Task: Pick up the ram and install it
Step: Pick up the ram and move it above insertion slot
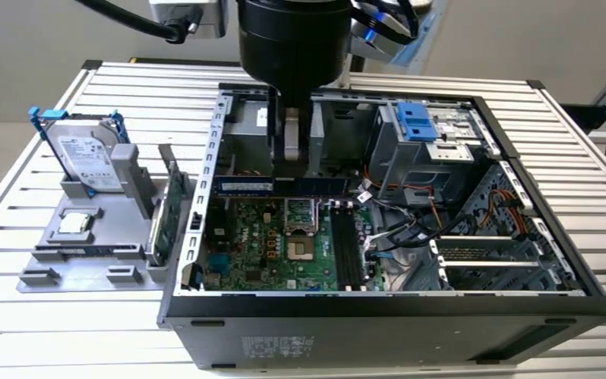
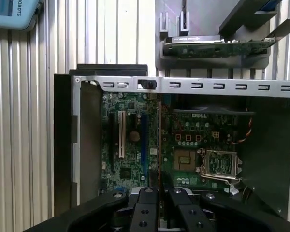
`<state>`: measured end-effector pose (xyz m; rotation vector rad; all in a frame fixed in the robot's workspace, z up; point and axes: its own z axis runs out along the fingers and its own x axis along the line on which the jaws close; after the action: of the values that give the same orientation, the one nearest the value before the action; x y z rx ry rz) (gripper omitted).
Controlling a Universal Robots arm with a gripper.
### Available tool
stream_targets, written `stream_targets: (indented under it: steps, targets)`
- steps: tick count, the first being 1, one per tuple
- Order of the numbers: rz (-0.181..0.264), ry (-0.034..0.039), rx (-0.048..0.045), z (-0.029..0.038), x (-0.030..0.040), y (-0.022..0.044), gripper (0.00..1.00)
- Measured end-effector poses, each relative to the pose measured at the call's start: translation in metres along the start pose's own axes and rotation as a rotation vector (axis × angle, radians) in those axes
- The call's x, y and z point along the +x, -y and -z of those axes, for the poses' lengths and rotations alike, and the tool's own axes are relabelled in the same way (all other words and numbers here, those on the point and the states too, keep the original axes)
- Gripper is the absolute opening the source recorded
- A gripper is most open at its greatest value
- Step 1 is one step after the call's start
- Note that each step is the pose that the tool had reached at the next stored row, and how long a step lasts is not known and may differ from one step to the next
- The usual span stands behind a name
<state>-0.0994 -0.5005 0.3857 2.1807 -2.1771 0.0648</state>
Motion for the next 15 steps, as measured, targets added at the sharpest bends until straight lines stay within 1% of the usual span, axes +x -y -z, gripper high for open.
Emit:
stream_targets:
  steps: [5,11,15]
  targets:
    - [0.0,0.0,0.0,-0.001,0.0,0.0119,0.0]
    - [0.0,0.0001,0.0,-0.0016,-0.0001,0.0245,0.0]
    - [0.0,0.0,0.0,-0.0017,-0.0001,0.0346,0.0]
